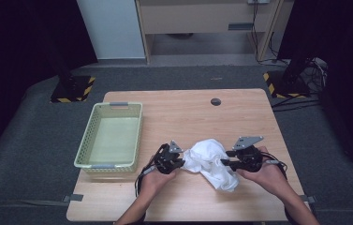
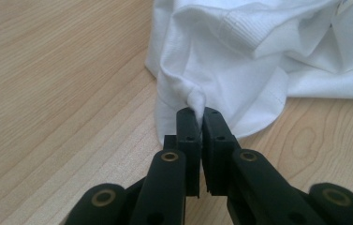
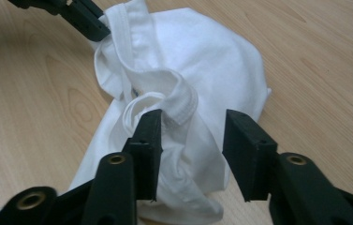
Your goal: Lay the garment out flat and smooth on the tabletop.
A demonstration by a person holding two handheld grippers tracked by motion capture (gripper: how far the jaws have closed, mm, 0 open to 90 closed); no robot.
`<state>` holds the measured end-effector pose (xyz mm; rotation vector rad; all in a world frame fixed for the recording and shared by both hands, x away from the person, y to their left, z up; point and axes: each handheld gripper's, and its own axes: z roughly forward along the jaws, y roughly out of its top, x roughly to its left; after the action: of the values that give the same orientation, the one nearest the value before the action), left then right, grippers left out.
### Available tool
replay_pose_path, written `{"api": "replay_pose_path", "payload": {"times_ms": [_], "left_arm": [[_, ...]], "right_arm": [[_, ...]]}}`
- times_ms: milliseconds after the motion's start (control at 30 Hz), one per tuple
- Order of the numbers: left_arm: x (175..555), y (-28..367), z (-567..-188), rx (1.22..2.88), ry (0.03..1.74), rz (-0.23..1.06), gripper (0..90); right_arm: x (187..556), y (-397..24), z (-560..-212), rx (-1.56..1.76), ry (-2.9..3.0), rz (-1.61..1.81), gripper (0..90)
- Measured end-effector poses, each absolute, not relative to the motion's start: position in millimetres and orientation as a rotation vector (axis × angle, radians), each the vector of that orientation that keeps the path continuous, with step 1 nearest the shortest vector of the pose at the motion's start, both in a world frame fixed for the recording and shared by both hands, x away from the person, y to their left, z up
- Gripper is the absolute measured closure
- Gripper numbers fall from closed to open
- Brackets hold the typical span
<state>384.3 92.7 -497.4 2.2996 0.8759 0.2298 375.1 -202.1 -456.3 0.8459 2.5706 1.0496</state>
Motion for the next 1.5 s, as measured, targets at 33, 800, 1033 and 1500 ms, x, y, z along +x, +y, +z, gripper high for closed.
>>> {"api": "replay_pose_path", "payload": {"times_ms": [33,800,1033,1500], "left_arm": [[384.0,92.3,-497.5,2.305,0.871,0.235,86.9],[383.1,93.3,-498.2,2.249,0.816,0.216,74.2],[389.3,89.3,-507.7,2.214,0.845,0.21,54.9],[385.5,89.5,-510.6,2.256,0.801,0.211,68.7]], "right_arm": [[372.7,-204.3,-455.4,0.848,2.569,1.052,52.3],[357.8,-226.3,-475.8,0.845,2.639,1.11,81.0],[357.1,-227.7,-473.6,0.848,2.616,1.137,83.9],[357.1,-236.8,-471.9,0.902,2.616,1.194,81.0]]}}
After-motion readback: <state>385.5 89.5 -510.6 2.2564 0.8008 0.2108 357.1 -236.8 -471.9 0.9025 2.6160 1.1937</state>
